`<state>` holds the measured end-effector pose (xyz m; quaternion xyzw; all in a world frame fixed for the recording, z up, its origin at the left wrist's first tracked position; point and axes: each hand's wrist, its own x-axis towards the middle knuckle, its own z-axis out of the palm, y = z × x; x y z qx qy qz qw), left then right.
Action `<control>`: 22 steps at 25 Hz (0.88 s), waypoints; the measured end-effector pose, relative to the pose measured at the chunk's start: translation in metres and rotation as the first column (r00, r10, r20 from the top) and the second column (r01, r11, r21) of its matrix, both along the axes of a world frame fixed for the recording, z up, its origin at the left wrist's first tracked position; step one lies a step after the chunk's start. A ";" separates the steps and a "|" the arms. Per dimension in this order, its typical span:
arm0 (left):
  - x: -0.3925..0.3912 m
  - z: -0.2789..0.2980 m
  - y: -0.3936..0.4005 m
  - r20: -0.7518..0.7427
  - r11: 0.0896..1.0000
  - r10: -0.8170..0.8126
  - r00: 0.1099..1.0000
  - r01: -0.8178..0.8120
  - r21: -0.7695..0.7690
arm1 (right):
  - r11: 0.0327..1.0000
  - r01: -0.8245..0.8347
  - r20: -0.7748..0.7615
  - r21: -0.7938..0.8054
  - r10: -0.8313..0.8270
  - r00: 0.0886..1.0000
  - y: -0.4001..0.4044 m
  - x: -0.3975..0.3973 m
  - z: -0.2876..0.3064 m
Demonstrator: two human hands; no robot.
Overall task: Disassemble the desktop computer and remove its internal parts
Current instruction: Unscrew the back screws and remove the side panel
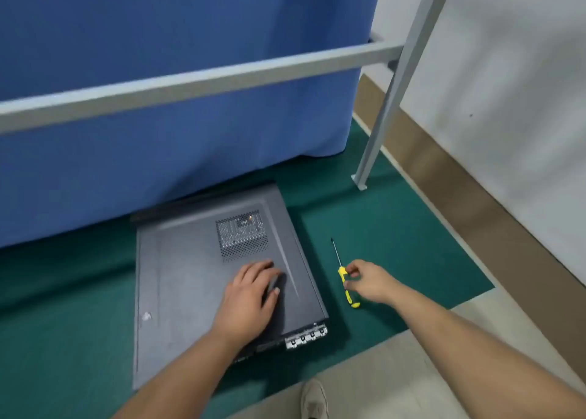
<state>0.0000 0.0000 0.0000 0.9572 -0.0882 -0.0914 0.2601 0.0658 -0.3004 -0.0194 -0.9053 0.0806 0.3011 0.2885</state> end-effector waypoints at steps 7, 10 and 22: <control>-0.003 -0.034 -0.012 0.198 0.964 0.055 0.979 -0.104 0.245 | 0.948 0.088 0.030 -0.305 -0.082 0.996 0.026 0.015 -0.086; 0.001 -0.037 -0.011 0.227 0.968 0.079 0.971 -0.129 0.216 | 0.934 0.101 0.096 -0.343 -0.072 0.993 0.035 0.011 -0.102; -0.002 -0.020 -0.010 0.157 0.990 0.085 0.984 -0.100 0.094 | 0.773 0.426 0.021 0.471 -0.492 0.870 0.030 -0.063 -0.018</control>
